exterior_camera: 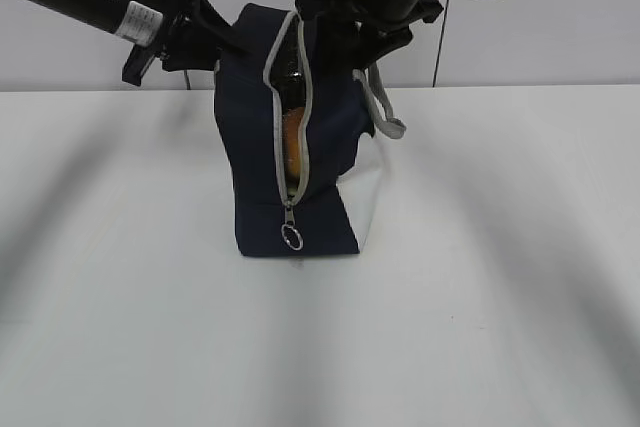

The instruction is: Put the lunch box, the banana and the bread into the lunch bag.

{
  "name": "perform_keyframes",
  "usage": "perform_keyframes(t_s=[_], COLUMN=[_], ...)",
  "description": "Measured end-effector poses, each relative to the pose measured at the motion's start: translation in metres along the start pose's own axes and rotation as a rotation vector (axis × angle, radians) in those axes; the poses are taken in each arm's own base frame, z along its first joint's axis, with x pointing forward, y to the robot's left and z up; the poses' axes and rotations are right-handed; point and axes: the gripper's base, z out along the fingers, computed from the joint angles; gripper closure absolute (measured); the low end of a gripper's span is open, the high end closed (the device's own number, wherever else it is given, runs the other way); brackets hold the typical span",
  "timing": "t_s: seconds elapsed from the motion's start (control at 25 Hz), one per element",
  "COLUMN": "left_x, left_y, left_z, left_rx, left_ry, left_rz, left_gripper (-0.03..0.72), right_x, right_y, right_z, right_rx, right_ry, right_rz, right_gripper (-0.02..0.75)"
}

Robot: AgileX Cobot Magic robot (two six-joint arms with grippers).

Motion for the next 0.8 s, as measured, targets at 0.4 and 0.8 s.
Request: perform_keyframes(t_s=[0.4,0.8], left_x=[0.002,0.028], left_y=[-0.023,-0.055], left_z=[-0.053,-0.104], left_rx=[0.016,-0.242], left_ry=[-0.005,0.038], left_rz=[0.060,0.238], left_gripper=[0.292,0.287], right_x=[0.006,0.050], right_y=[0.014,0.062], right_z=[-0.061,-0.097], right_rx=[0.042,0.065], right_ry=[-0.088,-0.040], right_rz=[-0.041,-0.192], right_gripper=[0.211,0.206])
